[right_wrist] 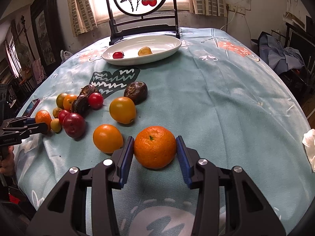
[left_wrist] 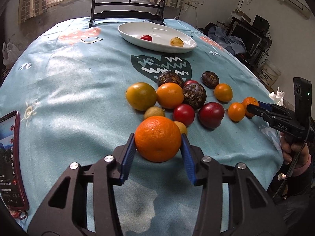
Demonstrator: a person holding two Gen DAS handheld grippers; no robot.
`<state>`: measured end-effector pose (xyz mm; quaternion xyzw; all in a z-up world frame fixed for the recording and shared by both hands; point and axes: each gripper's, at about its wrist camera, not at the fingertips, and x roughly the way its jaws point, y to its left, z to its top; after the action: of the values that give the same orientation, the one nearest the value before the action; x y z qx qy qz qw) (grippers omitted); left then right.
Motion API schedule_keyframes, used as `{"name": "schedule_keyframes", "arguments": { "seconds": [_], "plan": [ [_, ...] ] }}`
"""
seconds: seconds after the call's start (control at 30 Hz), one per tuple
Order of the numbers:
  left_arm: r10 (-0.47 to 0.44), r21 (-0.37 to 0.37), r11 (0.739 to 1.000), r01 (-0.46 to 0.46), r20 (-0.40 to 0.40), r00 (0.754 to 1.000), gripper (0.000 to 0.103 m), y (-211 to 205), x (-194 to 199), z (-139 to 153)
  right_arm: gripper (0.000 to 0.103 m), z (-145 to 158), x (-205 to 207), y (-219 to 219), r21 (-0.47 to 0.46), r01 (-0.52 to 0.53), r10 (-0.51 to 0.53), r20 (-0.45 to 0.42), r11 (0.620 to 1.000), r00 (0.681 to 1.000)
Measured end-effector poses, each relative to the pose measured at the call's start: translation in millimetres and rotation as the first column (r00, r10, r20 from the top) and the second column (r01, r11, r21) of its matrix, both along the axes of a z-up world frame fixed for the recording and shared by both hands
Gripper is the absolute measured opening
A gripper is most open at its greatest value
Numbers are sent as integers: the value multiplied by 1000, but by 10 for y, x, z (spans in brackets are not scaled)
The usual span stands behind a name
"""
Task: Organize fruits
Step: 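Carry the orange and tangerine to the plate and release both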
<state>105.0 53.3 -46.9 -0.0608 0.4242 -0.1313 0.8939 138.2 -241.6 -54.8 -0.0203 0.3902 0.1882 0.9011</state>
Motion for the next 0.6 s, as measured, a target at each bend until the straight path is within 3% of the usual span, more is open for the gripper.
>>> {"name": "schedule_keyframes", "arguments": {
  "seconds": [0.17, 0.3, 0.43, 0.6],
  "plan": [
    [-15, -17, 1000, 15, 26, 1000, 46, 10, 72, 192, 44, 73, 12, 10, 17, -9, 9, 3, 1000, 1000],
    [-34, -13, 999, 35, 64, 997, 46, -25, 332, 425, 44, 386, 186, 107, 93, -65, 61, 50, 994, 997],
    [-28, -13, 999, 30, 105, 994, 46, -93, 811, 664, 44, 645, 607, 299, 123, -91, 79, 98, 988, 992],
    [-8, 9, 1000, 7, 114, 993, 46, -119, 1625, 801, 44, 713, 1395, 506, 180, -65, 54, 63, 981, 997]
  ]
}}
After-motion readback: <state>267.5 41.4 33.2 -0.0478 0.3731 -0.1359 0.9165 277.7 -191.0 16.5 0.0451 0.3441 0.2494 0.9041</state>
